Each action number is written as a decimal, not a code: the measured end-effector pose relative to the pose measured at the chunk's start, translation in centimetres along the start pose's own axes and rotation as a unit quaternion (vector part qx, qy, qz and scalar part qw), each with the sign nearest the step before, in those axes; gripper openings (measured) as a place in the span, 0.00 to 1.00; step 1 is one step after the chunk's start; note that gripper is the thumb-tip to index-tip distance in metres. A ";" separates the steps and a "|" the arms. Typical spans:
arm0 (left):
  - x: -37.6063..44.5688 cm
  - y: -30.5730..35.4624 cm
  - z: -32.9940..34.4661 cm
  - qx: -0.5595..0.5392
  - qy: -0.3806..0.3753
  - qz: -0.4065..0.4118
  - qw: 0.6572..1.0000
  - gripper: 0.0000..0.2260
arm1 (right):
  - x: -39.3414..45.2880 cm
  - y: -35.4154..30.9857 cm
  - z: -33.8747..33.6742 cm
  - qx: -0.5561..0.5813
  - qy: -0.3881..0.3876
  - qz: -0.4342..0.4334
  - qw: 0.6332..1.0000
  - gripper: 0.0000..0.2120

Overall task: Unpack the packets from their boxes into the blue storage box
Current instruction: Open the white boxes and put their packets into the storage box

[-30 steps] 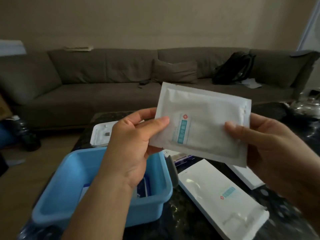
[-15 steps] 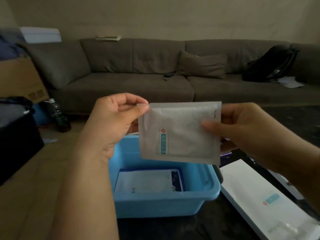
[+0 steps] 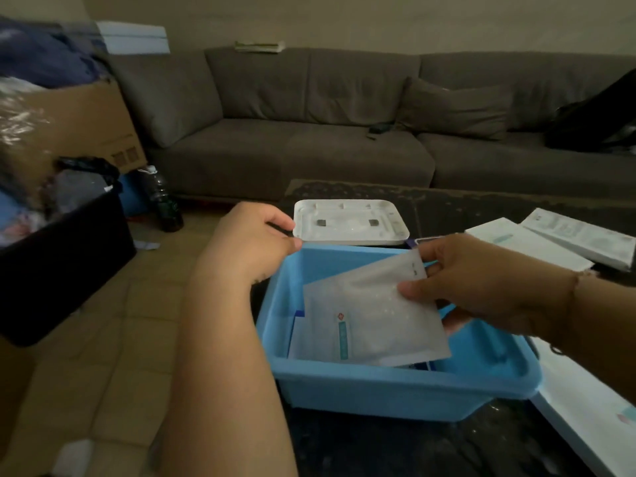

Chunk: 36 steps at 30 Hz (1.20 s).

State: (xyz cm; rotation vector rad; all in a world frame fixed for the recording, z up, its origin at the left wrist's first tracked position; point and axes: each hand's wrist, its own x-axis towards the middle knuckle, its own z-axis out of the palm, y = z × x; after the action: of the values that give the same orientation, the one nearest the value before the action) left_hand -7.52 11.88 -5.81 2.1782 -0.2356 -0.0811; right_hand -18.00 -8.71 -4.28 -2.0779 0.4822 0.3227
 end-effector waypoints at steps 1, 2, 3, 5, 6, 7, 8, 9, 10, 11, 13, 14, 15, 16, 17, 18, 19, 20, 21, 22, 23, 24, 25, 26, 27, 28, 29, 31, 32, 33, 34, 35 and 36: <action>0.0 -0.2 0.0 0.001 -0.003 -0.003 1.000 0.07 | 0.3 0.1 0.5 0.004 -0.007 0.014 1.000 0.07; 0.0 -0.3 0.1 0.001 -0.005 -0.005 1.000 0.07 | 0.6 0.2 0.9 0.009 -0.013 0.026 1.000 0.08; 0.0 -0.4 0.1 0.003 -0.006 -0.005 1.000 0.07 | 0.9 0.3 1.4 0.012 -0.019 0.035 0.999 0.08; 0.0 -0.4 0.2 0.004 -0.006 -0.001 1.000 0.07 | 1.4 0.5 2.0 0.010 -0.035 0.056 0.998 0.09; 0.0 -0.4 0.2 0.002 -0.007 0.001 1.000 0.07 | 1.6 0.6 2.2 0.009 -0.042 0.064 0.997 0.10; 0.1 -0.4 0.3 -0.001 -0.008 0.002 1.000 0.07 | 1.7 0.6 2.3 0.007 -0.044 0.070 0.997 0.10; 0.1 -0.4 0.2 -0.003 -0.008 0.004 1.000 0.07 | 1.9 0.8 2.4 0.003 -0.043 0.072 0.996 0.11; 0.2 -0.5 0.2 -0.006 -0.009 0.005 1.000 0.06 | 2.1 0.9 2.5 -0.001 -0.041 0.073 0.996 0.11; 0.2 -0.5 0.2 -0.007 -0.009 0.005 1.000 0.06 | 2.3 1.0 2.7 -0.005 -0.040 0.074 0.996 0.11; 0.2 -0.5 0.2 -0.008 -0.011 0.004 1.000 0.07 | 2.4 1.2 2.9 -0.010 -0.041 0.076 0.996 0.11; 0.2 -0.5 0.2 -0.010 -0.012 0.003 1.000 0.07 | 2.8 1.5 3.4 -0.027 -0.042 0.078 0.996 0.11; 0.2 -0.5 0.3 -0.011 -0.011 0.001 1.000 0.07 | 2.9 1.6 3.6 -0.044 -0.040 0.076 0.995 0.12; 0.2 -0.5 0.3 -0.013 -0.009 0.001 1.000 0.07 | 3.1 1.8 3.8 -0.064 -0.038 0.073 0.995 0.12; 0.2 -0.5 0.3 -0.015 -0.007 0.000 1.000 0.07 | 3.2 1.9 3.9 -0.084 -0.037 0.068 0.993 0.12; 0.2 -0.4 0.3 -0.015 -0.005 -0.001 1.000 0.06 | 3.3 1.9 3.9 -0.108 -0.038 0.062 0.991 0.13; 0.2 -0.4 0.3 -0.015 -0.005 -0.001 1.000 0.07 | 3.3 1.9 3.9 -0.142 -0.042 0.055 0.987 0.15; 0.2 -0.4 0.3 -0.014 -0.006 -0.001 1.000 0.08 | 3.3 1.9 3.8 -0.193 -0.046 0.043 0.979 0.17; 0.2 -0.3 0.3 -0.011 -0.007 -0.001 1.000 0.09 | 3.2 2.0 3.7 -0.255 -0.048 0.026 0.965 0.20; 0.2 -0.3 0.3 -0.009 -0.009 0.000 1.000 0.10 | 3.2 2.0 3.6 -0.316 -0.048 0.003 0.947 0.23; 0.2 -0.2 0.3 -0.008 -0.009 0.000 1.000 0.10 | 3.1 2.0 3.6 -0.366 -0.047 -0.021 0.929 0.26; 0.2 -0.2 0.3 -0.007 -0.008 0.000 1.000 0.10 | 3.0 2.1 3.6 -0.402 -0.049 -0.041 0.913 0.28; 0.2 -0.2 0.3 -0.007 -0.006 -0.001 1.000 0.10 | 2.9 2.2 3.7 -0.430 -0.051 -0.056 0.900 0.30; 0.2 -0.2 0.3 -0.007 -0.004 -0.001 1.000 0.10 | 2.9 2.4 3.8 -0.453 -0.053 -0.066 0.887 0.31; 0.2 -0.2 0.3 -0.005 -0.002 -0.001 1.000 0.10 | 2.9 2.4 4.0 -0.475 -0.054 -0.072 0.875 0.32; 0.2 -0.2 0.3 -0.004 0.001 -0.001 1.000 0.10 | 2.9 2.4 4.1 -0.498 -0.053 -0.075 0.862 0.33; 0.2 -0.2 0.3 -0.002 0.003 -0.001 1.000 0.10 | 2.9 2.5 4.3 -0.523 -0.051 -0.078 0.847 0.34; 0.2 -0.1 0.3 0.000 0.005 -0.001 1.000 0.11 | 2.9 2.5 4.3 -0.549 -0.048 -0.083 0.830 0.35; 0.1 -0.1 0.3 0.003 0.006 -0.001 1.000 0.12 | 2.8 2.6 4.5 -0.584 -0.045 -0.095 0.805 0.35; 0.1 -0.1 0.3 0.004 0.008 -0.001 1.000 0.12 | 2.8 2.6 4.5 -0.596 -0.042 -0.100 0.796 0.34; 0.0 0.0 0.3 0.005 0.008 -0.001 1.000 0.13 | 2.8 2.6 4.6 -0.607 -0.038 -0.107 0.786 0.34; 0.0 0.0 0.3 0.006 0.009 -0.001 1.000 0.13 | 2.8 2.7 4.7 -0.615 -0.032 -0.117 0.779 0.35; 0.0 0.0 0.3 0.006 0.008 -0.001 1.000 0.13 | 3.0 2.7 4.8 -0.619 -0.027 -0.128 0.775 0.35; 0.0 0.1 0.3 0.006 0.007 -0.002 1.000 0.14 | 3.1 2.8 4.9 -0.614 -0.026 -0.139 0.776 0.36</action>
State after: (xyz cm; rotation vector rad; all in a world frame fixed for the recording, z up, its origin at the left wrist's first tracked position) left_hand -7.60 11.59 -5.92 2.1900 -0.2248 -0.0654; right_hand -16.67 -6.51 -10.18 -3.3426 -0.1995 0.6181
